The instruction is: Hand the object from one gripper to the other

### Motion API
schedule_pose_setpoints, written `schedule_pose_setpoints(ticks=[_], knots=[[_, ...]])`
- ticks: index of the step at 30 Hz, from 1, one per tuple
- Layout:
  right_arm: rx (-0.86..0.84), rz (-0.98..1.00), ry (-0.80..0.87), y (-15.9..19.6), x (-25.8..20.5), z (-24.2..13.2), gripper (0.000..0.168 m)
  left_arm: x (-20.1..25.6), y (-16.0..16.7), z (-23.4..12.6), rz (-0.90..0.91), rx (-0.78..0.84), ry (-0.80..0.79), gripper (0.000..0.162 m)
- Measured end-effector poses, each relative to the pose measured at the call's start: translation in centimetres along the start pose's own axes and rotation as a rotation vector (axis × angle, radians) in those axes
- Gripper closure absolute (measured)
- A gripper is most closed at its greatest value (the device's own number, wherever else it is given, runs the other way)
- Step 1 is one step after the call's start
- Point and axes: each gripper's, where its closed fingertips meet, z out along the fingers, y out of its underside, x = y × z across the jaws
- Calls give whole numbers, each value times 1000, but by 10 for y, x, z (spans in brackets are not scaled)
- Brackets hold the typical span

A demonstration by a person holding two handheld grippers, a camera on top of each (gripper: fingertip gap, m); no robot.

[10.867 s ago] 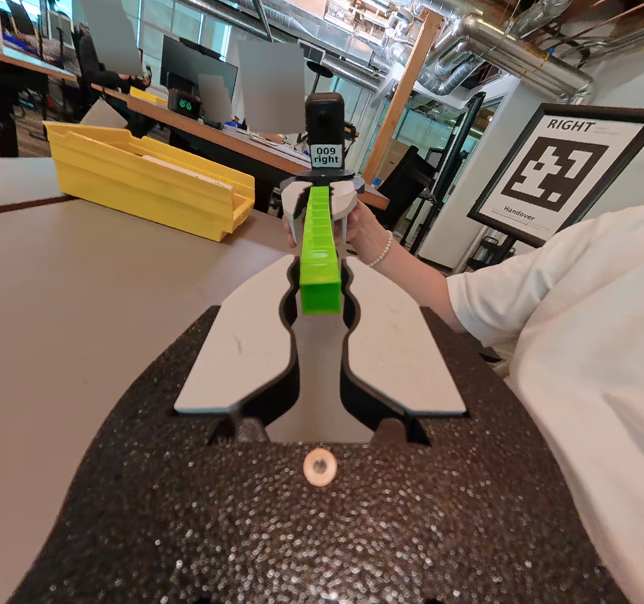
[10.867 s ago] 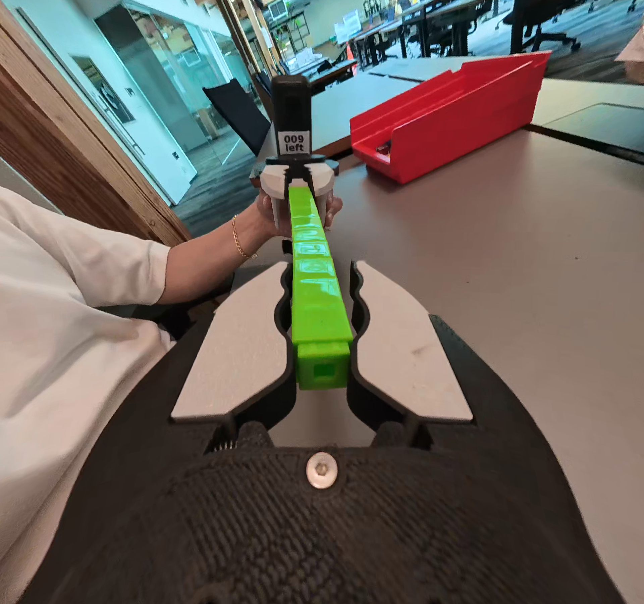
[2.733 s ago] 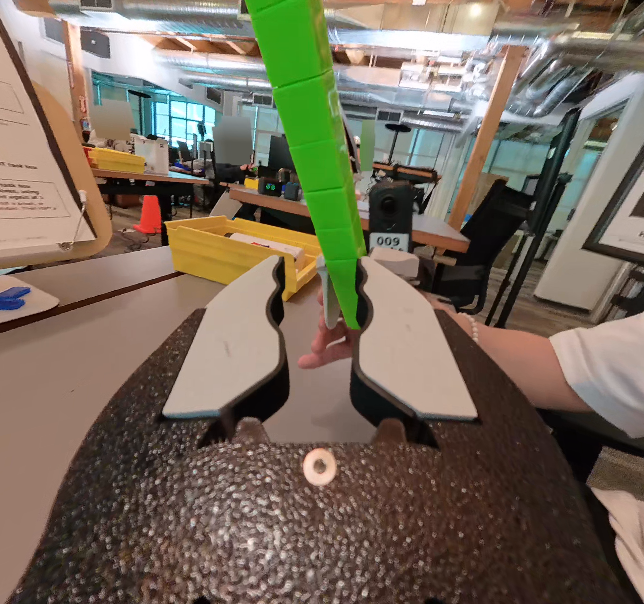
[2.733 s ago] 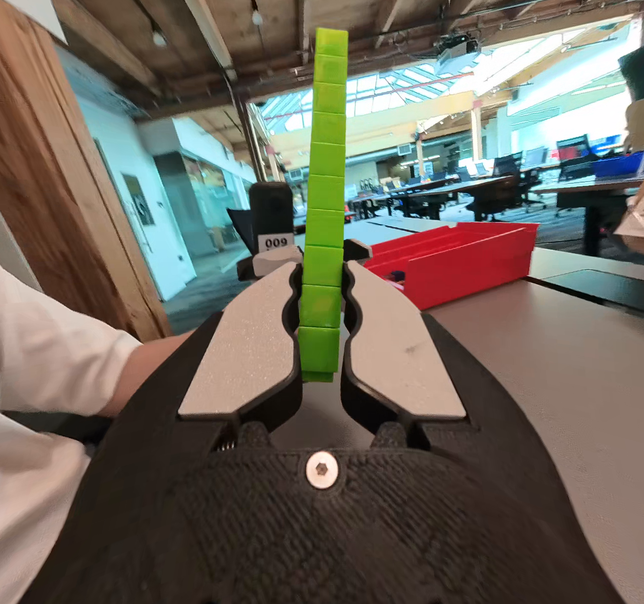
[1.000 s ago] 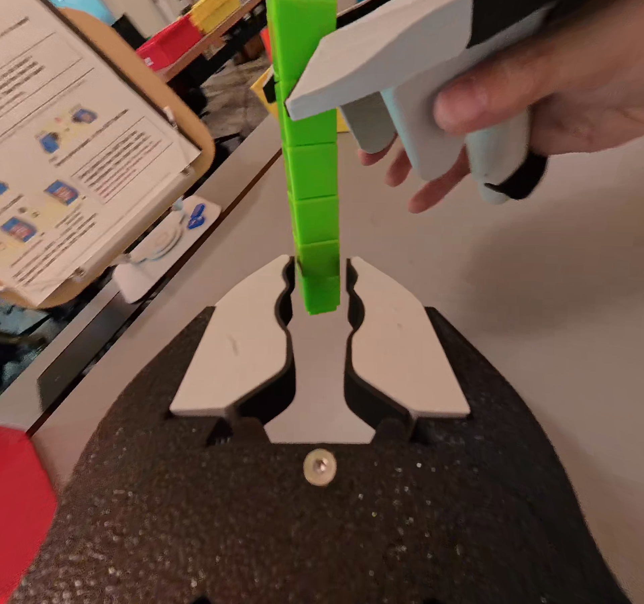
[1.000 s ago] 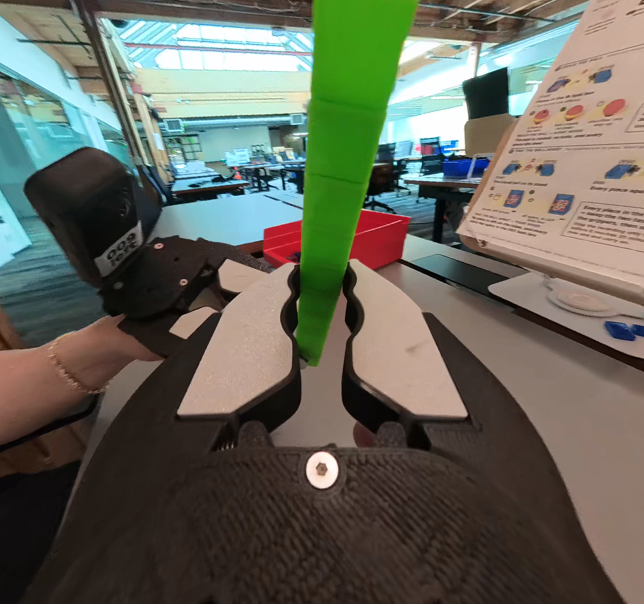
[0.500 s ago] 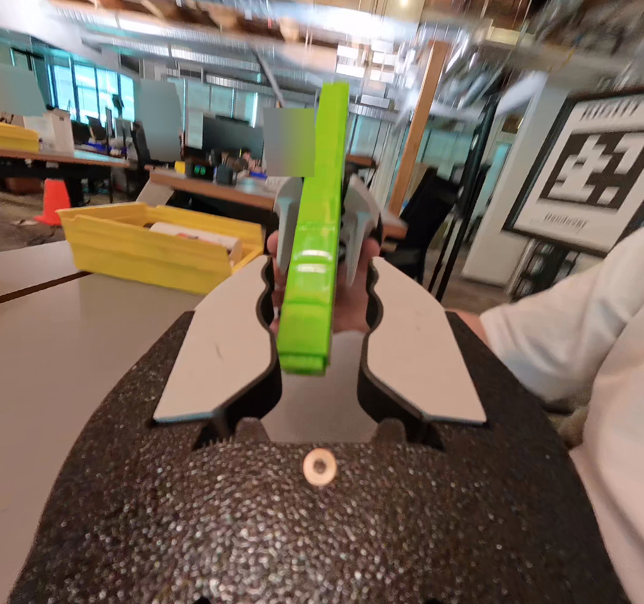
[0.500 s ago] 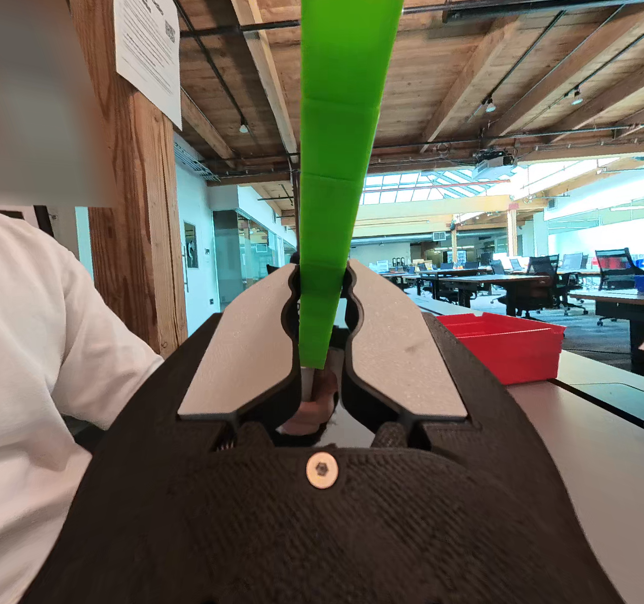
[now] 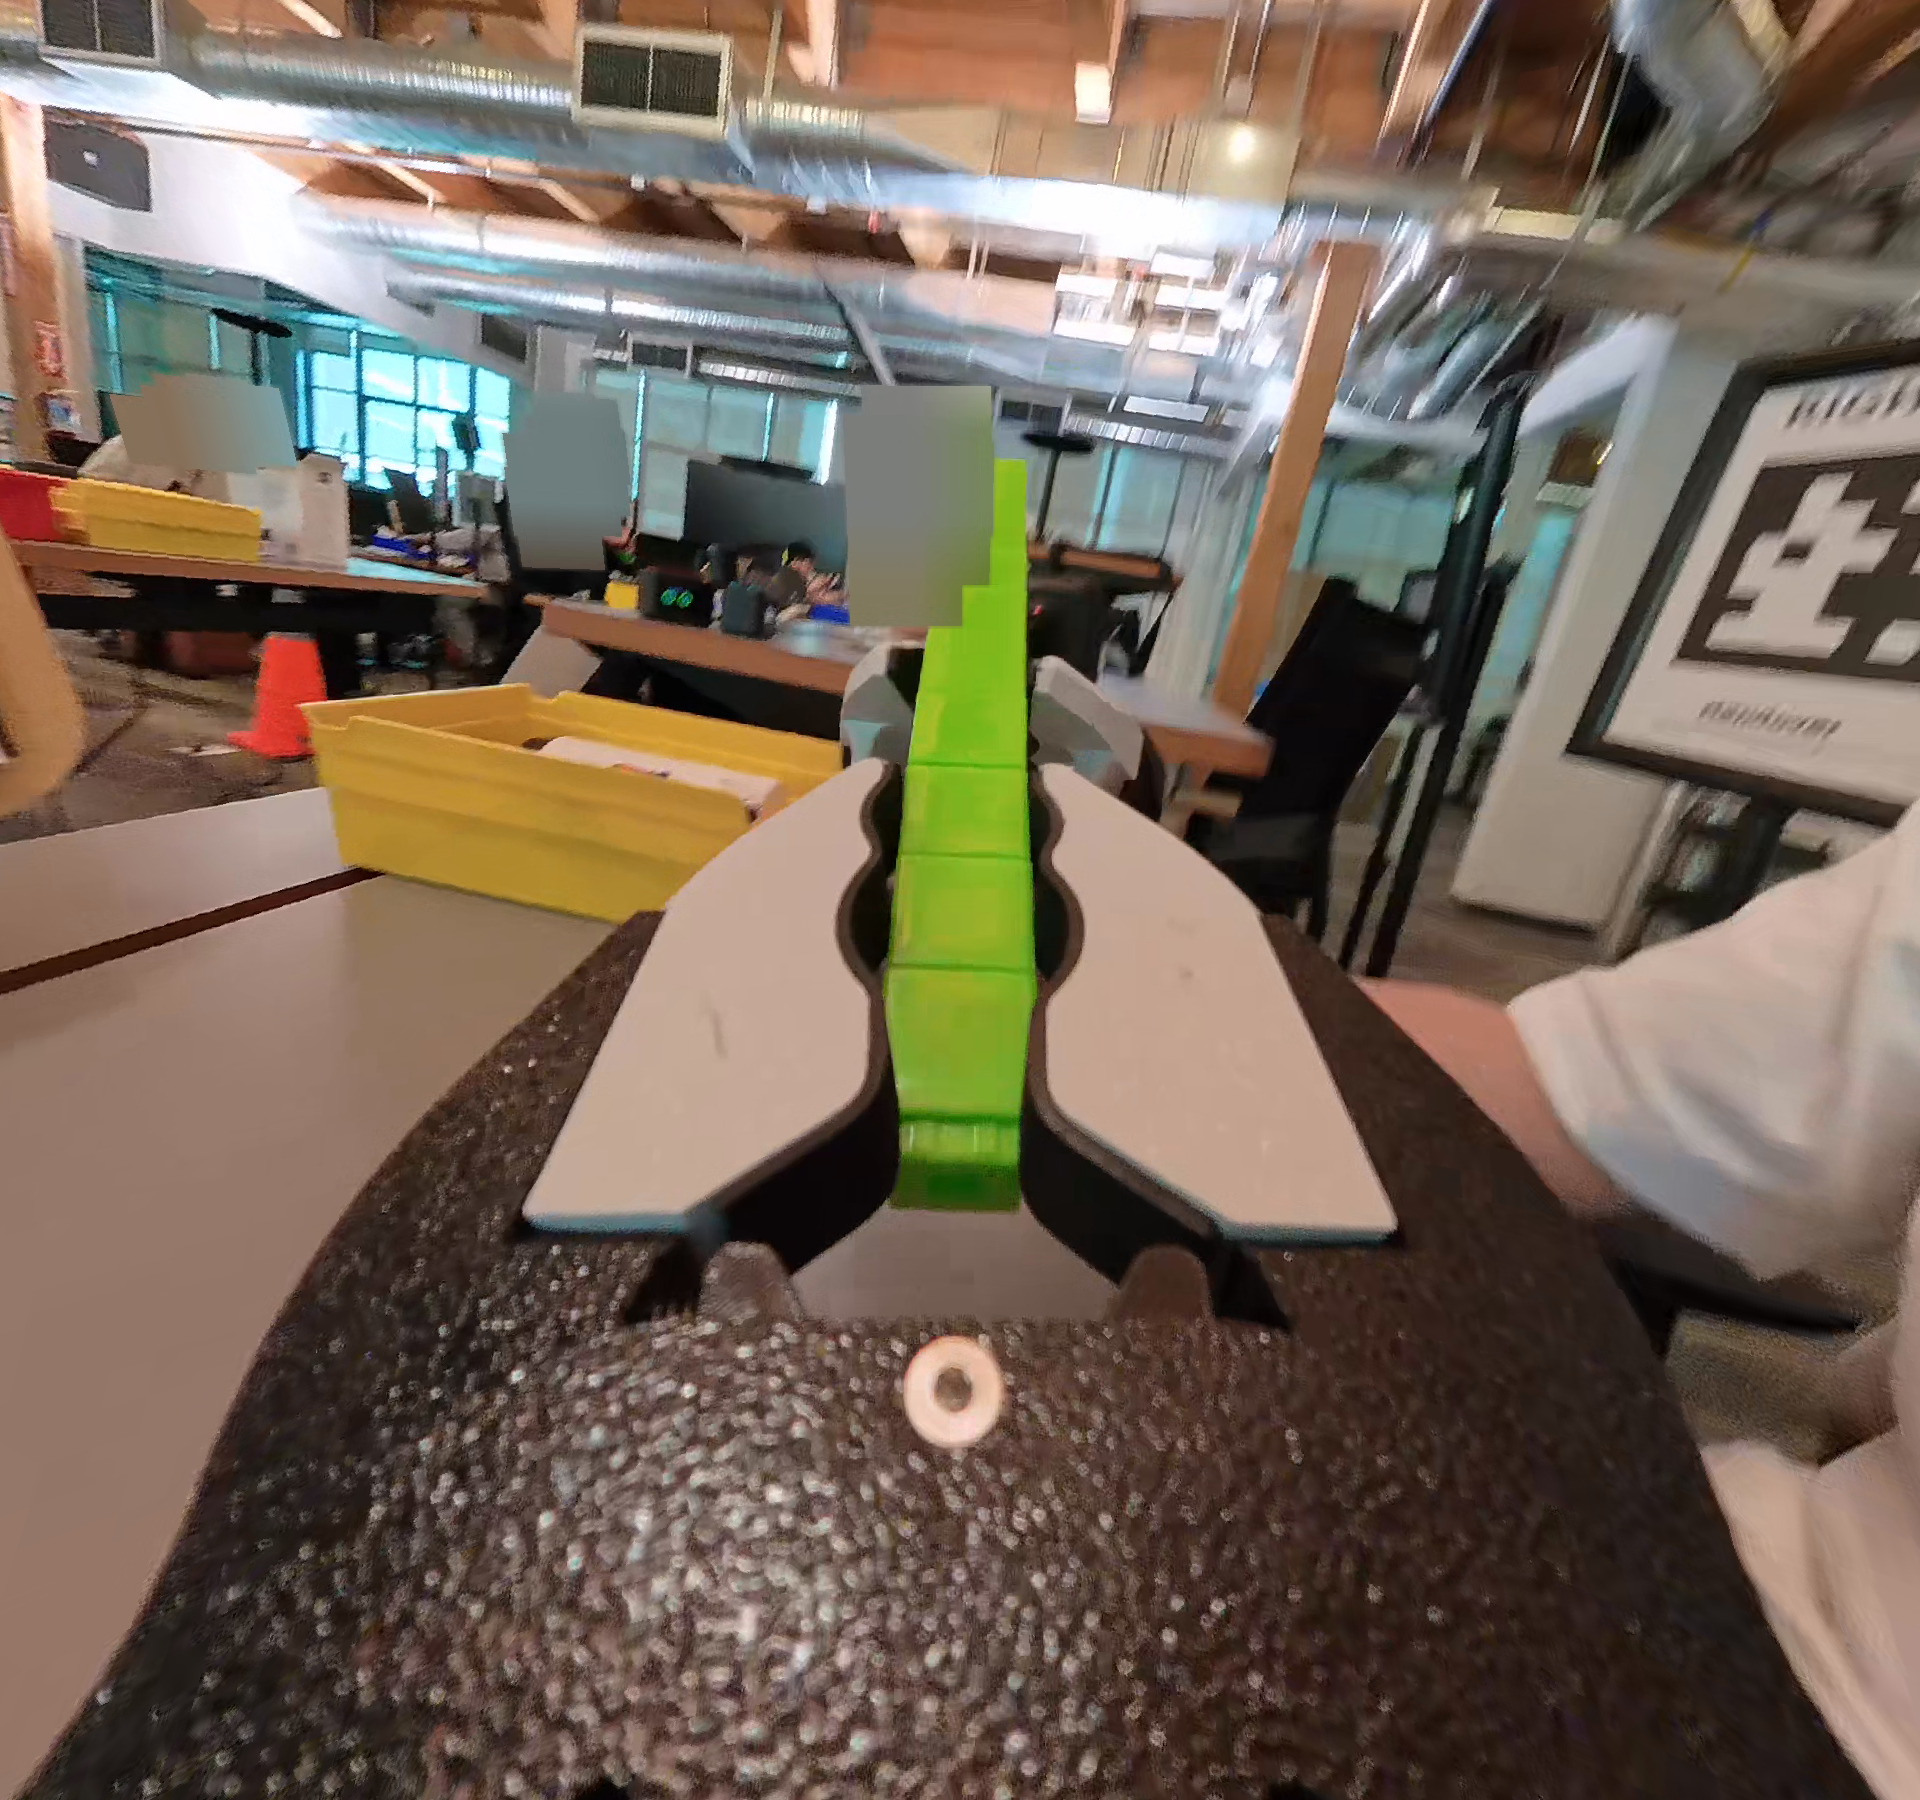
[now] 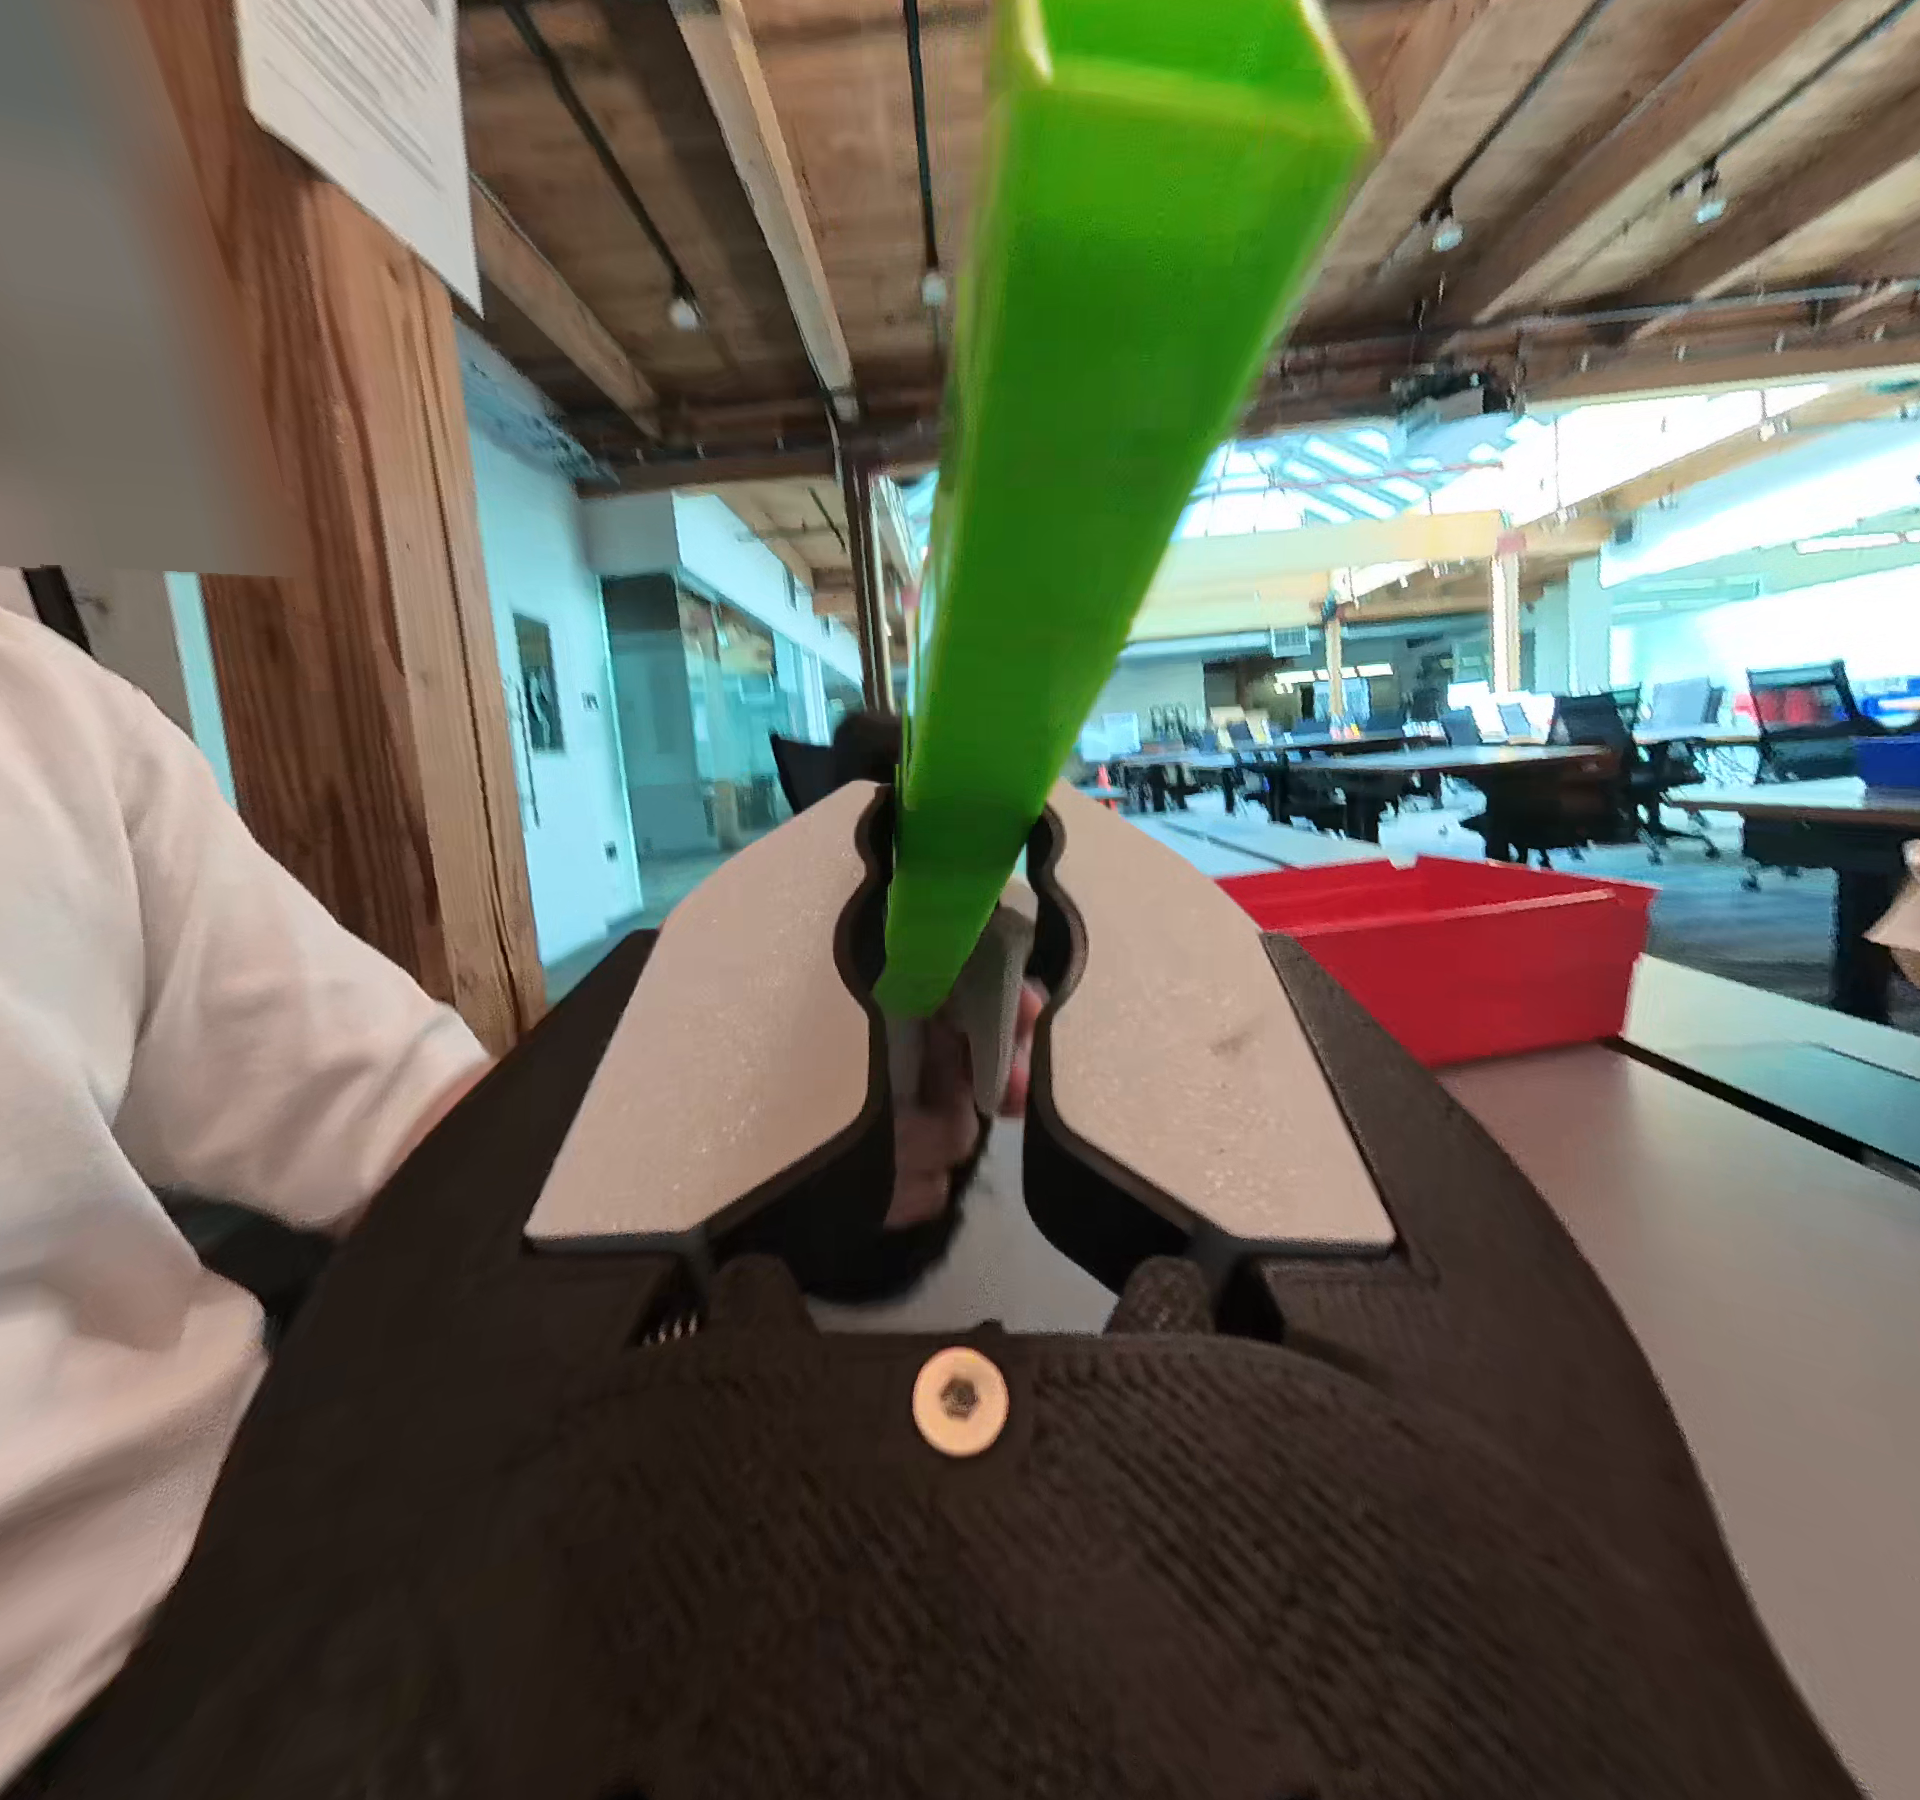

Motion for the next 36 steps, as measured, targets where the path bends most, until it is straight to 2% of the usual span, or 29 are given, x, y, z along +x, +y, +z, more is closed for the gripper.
schedule_pose_setpoints(ticks=[2, 5, 6, 8, 10, 12, 16, 18, 22, 25, 31, 36], knots=[[-118, -57, 52, 9, 11, -9, 130, -6, 0, -5, 78, -71, -36, 140], [-346, -158, 222, 17, 40, -32, 88, -22, 2, -21, 218, -237, -112, 140], [-391, -216, 285, 12, 50, -40, 79, -26, 5, -27, 272, -309, -124, 140], [-403, -370, 393, -7, 61, -53, 73, -33, 14, -41, 356, -452, -139, 140], [-479, -517, 397, -10, 57, -55, 73, -42, 22, -51, 401, -553, -182, 140], [-627, -598, 334, 10, 47, -51, 74, -44, 26, -51, 403, -583, -194, 140], [-869, -909, 269, 53, 44, -38, 99, -39, 35, -44, 405, -628, -186, 140], [-991, -1041, 257, 68, 47, -38, 105, -38, 39, -43, 443, -663, -191, 140], [-1039, -1185, 250, 79, 50, -33, 128, -34, 41, -39, 413, -668, -180, 140], [-1075, -1263, 231, 84, 52, -35, 138, -32, 43, -38, 388, -666, -173, 140], [-1172, -1471, 235, 82, 56, -36, 141, -31, 47, -39, 378, -709, -190, 140], [-1254, -1511, 265, 84, 57, -38, 141, -30, 48, -39, 352, -724, -201, 140]])
